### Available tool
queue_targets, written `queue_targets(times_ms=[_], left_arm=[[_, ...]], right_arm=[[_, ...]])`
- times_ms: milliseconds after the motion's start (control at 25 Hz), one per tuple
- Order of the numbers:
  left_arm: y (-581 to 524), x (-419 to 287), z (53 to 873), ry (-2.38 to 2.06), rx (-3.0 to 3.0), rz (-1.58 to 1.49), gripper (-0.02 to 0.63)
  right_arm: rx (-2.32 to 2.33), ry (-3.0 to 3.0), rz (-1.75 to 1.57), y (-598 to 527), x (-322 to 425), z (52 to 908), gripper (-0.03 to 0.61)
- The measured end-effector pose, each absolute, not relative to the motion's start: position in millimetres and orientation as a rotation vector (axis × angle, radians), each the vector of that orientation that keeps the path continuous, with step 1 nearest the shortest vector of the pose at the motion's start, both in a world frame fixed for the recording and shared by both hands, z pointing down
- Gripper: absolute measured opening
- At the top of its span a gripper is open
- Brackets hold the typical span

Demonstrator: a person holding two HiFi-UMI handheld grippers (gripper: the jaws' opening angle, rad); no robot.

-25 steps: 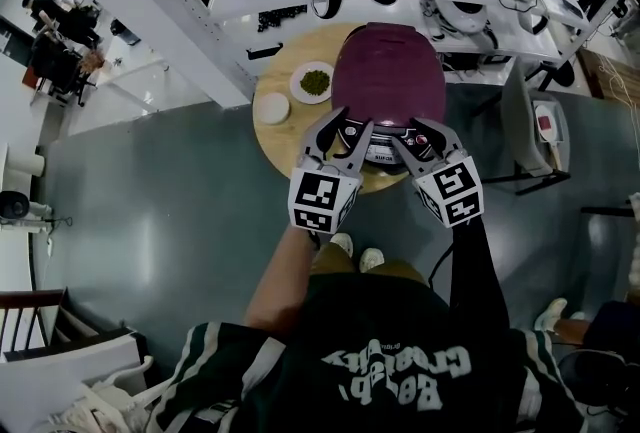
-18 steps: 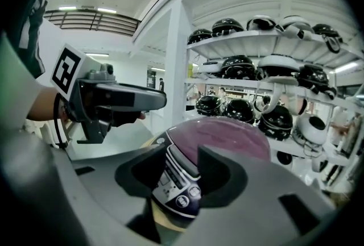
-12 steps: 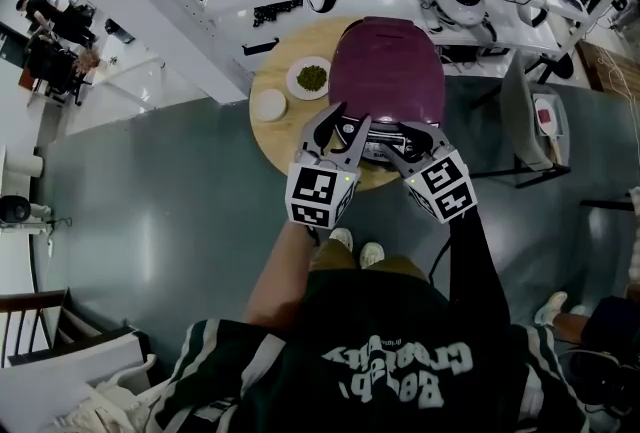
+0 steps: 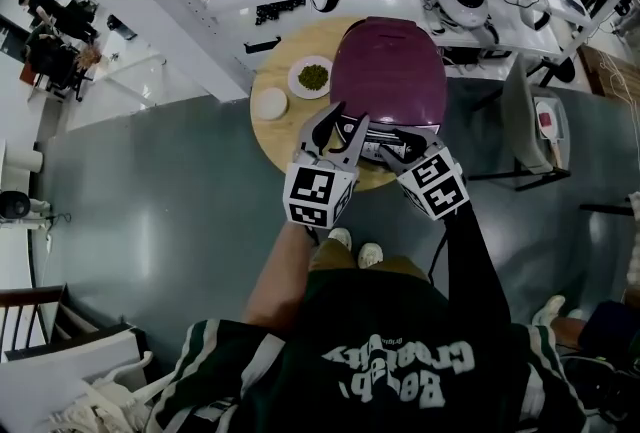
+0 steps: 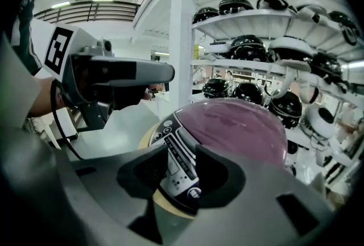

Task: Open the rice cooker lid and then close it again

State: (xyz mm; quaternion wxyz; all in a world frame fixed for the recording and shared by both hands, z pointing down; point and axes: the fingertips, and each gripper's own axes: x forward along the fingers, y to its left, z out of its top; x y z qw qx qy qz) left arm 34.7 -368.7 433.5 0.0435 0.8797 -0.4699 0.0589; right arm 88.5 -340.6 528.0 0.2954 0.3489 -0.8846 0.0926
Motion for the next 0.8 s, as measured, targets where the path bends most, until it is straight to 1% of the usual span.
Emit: queue_targets(times_ms=[160, 320, 360, 400, 560, 800], left_arm=[[-367.5, 33.5, 435.0, -1.432, 2.661, 0.155, 0.158], [-369.3, 31.1, 427.4, -1.434, 2.639, 0.090, 0.155], [-369.7, 30.6, 426.4, -1.436, 2.638, 0.088, 0.153], [-369.8, 30.1, 426.0, -1.437, 2.638, 0.089, 0.153], [-369.7, 30.2, 428.0, -1.431, 2.640, 0.097, 0.153], [-368.5, 28.6, 426.4, -1.430, 2.642, 0.093, 0.153]], right_arm=[[0.917, -2.310, 0.292, -340.2, 89.4, 529.6, 0.141], [0.895, -2.297, 0.336, -339.5, 87.7, 529.1, 0.152], [0.868, -2.299, 0.336, -338.5, 87.0, 529.0, 0.169], [0.842, -2.297, 0.325, -337.5, 86.4, 529.1, 0.179], [0.839, -2.306, 0.229, -338.3, 84.2, 527.3, 0.175], [0.872, -2.271, 0.199, -341.4, 86.3, 527.0, 0.179]])
